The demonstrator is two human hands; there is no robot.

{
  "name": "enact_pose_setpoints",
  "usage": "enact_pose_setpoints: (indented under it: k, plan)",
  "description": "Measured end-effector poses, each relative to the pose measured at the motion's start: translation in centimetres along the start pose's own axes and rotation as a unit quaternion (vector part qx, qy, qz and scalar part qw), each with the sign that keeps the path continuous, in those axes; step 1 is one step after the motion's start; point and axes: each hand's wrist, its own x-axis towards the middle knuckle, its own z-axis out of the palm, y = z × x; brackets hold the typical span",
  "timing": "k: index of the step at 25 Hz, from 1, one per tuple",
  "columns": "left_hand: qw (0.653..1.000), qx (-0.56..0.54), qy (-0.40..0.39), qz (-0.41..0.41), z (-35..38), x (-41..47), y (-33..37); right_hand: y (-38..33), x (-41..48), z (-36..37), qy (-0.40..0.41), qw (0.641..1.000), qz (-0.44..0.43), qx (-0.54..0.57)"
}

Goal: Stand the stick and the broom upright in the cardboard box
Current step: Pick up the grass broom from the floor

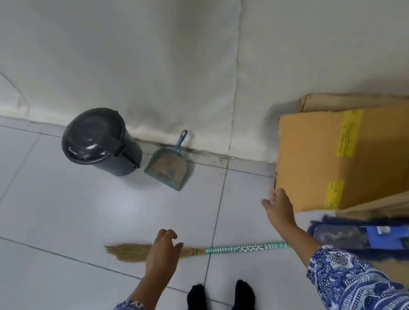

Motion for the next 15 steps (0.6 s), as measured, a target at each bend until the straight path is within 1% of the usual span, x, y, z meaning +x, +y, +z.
enact_pose_setpoints:
  k: [1, 3, 4, 5, 6, 7, 9, 11, 12, 14, 15]
  plan:
    - [1.000, 0.005, -0.017, 0.003, 1.8, 2.5, -0.9, 2.0, 1.8, 2.2, -0.002, 0.999, 0.042, 0.019]
    - [0.999, -0.006, -0.036, -0.013, 5.4, 6.9, -2.3, 6.0, 4.8, 6.0, -0.006, 0.984, 0.145, 0.105]
    - [0.999, -0.027, -0.033, -0.032, 7.3, 8.8, -3.0, 7.9, 6.3, 7.7, -0.007, 0.971, 0.187, 0.148]
    - [0.996, -0.049, -0.033, -0.067, 9.6, 10.7, -3.7, 10.4, 7.9, 9.6, -0.009, 0.958, 0.223, 0.178]
    - [0.993, -0.058, -0.038, -0.096, 13.2, 13.0, -5.2, 13.8, 9.7, 12.2, -0.007, 0.946, 0.256, 0.197]
    - [0.991, -0.056, -0.053, -0.106, 16.0, 14.7, -6.1, 16.4, 11.3, 14.2, 0.001, 0.933, 0.288, 0.216]
    - [0.992, -0.010, -0.100, -0.075, 22.1, 17.2, -8.1, 21.7, 13.8, 17.8, 0.018, 0.903, 0.350, 0.248]
    - [0.988, 0.051, -0.142, -0.022, 26.9, 19.2, -9.8, 26.2, 16.0, 20.3, 0.040, 0.869, 0.403, 0.284]
    - [0.984, 0.091, -0.150, 0.015, 29.2, 20.4, -10.8, 28.2, 17.0, 21.5, 0.051, 0.854, 0.422, 0.301]
    - [0.962, 0.196, -0.166, 0.088, 32.8, 22.6, -12.2, 31.7, 18.8, 23.5, 0.048, 0.846, 0.437, 0.302]
    - [0.951, 0.230, -0.168, 0.118, 33.9, 23.7, -12.5, 32.7, 19.5, 24.2, 0.050, 0.846, 0.435, 0.304]
